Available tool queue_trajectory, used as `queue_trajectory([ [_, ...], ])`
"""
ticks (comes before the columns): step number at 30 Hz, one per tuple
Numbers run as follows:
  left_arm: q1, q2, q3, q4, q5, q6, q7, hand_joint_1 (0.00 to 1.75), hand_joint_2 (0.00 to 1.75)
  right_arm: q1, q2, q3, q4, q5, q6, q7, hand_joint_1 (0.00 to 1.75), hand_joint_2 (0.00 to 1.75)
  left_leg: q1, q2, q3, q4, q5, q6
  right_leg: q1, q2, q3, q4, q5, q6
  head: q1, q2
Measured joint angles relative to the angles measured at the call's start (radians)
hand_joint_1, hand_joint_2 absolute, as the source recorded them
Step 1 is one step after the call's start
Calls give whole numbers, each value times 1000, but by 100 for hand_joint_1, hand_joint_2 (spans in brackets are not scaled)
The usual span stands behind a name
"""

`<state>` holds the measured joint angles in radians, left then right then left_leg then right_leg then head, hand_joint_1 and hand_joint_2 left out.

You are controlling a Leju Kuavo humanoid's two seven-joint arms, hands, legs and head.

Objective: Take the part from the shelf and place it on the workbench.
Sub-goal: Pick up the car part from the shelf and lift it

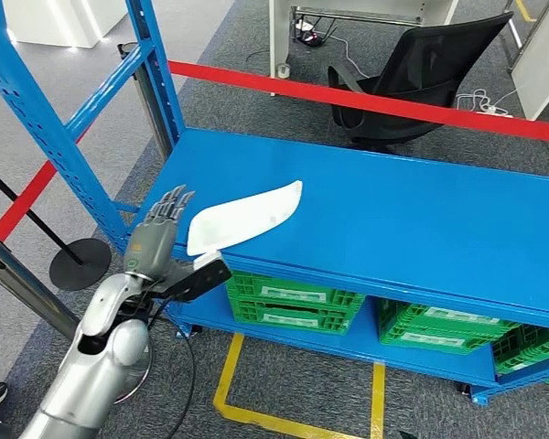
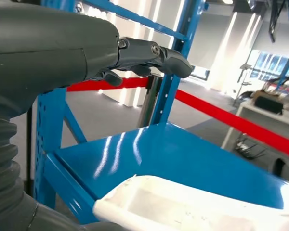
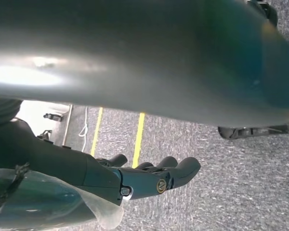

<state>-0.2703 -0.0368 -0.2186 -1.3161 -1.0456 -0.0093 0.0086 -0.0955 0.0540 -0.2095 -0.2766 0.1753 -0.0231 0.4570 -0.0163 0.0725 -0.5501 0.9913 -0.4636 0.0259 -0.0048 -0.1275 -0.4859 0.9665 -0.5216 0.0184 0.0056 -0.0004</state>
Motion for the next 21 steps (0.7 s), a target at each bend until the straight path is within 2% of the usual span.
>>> queue_trajectory([
  [7, -92, -15, -45, 111, -84, -21, 91, 0, 175, -11, 9, -3, 0, 20, 2, 0, 0, 0, 0, 1, -1, 0, 0, 0, 0, 1, -1, 0, 1, 1, 0, 0],
  [15, -204, -36, -82, 298, -177, -41, 201, 0, 175, -28, 21, -3, 0, 51, 2, 2, 0, 0, 0, 2, -1, 0, 0, 0, 0, 1, -1, 0, 1, 1, 0, 0],
  [21, -248, -46, -96, 383, -221, -48, 252, 0, 175, -35, 26, -8, 0, 66, 2, 2, 0, 0, 0, 1, -1, 0, 0, 0, 0, 1, -1, 0, 1, 1, 0, 0],
])
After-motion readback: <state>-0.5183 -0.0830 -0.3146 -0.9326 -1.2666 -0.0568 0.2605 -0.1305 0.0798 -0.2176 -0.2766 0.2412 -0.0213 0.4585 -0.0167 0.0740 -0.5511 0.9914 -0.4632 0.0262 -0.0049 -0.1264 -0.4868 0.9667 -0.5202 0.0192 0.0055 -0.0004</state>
